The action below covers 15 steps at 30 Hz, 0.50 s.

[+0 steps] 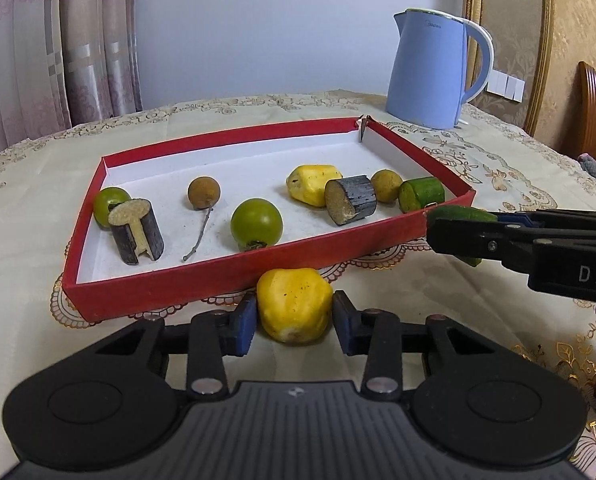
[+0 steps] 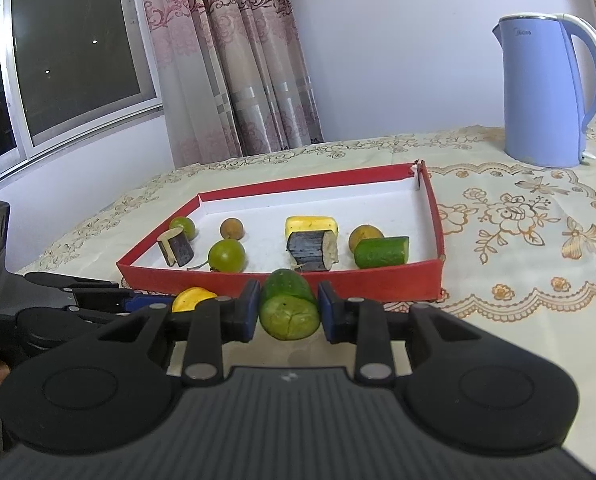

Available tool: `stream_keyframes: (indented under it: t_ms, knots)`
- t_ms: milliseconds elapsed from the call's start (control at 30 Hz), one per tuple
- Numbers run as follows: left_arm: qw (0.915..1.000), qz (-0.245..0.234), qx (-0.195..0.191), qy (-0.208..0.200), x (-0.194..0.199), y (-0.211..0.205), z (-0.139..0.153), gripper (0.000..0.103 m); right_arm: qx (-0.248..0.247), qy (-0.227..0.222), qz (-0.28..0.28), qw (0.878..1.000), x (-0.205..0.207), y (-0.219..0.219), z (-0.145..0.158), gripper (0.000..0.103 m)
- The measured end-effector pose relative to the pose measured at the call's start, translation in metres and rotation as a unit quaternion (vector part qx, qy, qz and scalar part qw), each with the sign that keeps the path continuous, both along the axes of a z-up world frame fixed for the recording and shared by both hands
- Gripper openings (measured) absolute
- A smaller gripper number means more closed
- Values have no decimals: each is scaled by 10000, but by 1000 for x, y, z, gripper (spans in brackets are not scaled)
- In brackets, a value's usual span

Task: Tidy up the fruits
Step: 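Lower the yellow fruit into the tray with the left tool while the right tool holds the cucumber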

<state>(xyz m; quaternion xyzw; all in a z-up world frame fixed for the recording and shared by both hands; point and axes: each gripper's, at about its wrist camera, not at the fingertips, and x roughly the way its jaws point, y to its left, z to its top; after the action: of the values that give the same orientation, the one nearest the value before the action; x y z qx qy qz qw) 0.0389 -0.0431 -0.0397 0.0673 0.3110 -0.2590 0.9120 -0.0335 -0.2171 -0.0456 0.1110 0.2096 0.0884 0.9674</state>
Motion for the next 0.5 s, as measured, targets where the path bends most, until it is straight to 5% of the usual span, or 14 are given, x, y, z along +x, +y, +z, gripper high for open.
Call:
stream_keyframes:
  t_ms: [500]
  knots:
    - [9985,284,-328,-331,-8,13,28,38,60,-47,-58,10000,-2,-1,1,29]
